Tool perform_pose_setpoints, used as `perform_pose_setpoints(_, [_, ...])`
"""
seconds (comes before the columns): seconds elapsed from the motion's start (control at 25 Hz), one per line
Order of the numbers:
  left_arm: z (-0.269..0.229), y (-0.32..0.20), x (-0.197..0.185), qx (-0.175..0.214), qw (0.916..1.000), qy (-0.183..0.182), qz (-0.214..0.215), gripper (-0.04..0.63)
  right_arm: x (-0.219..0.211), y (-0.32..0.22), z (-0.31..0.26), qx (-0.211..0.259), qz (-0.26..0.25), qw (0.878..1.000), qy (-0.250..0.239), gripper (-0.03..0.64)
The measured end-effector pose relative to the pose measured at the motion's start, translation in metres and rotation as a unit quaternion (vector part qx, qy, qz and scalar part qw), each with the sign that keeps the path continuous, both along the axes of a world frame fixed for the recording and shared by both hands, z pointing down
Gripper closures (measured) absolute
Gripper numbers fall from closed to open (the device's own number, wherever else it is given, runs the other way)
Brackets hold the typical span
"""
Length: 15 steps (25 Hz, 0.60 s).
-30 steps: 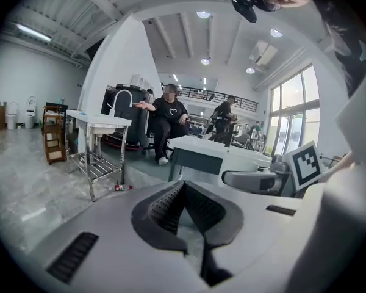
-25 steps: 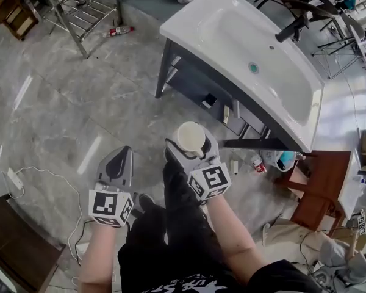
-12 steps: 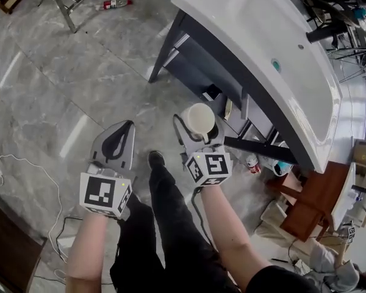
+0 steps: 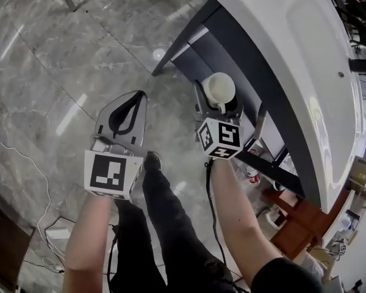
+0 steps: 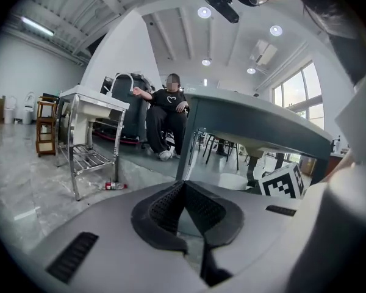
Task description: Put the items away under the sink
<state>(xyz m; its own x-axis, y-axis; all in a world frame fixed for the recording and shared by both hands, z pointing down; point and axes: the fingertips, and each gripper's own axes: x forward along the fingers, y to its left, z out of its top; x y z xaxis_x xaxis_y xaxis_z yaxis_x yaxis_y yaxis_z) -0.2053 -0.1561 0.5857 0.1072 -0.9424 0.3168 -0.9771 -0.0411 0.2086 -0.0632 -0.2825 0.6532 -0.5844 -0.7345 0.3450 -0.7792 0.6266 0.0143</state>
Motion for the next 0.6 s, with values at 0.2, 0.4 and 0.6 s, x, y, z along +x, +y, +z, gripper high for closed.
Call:
perform_pose_setpoints(0.2, [0.023, -0.031, -0.005, 0.005, 0.9998, -0.001, -0.017, 0.586, 0.006, -0.046, 0.021, -0.001, 0.027, 1.000, 0.000, 0.222])
perform_pose_setpoints(0.4, [0.032, -0.052, 0.000, 0.007, 0.9999, 0.009, -0.006, 0.586, 0.006, -0.079, 0.022, 0.016, 0.029, 0.999, 0.006, 0.222])
perform_pose_setpoints(0.6, [0.038, -0.067, -0.002, 0.008, 0.9999, 0.010, -0.006, 0.586, 0.007, -0.105, 0.035, 0.008, 0.044, 0.999, 0.019, 0.222])
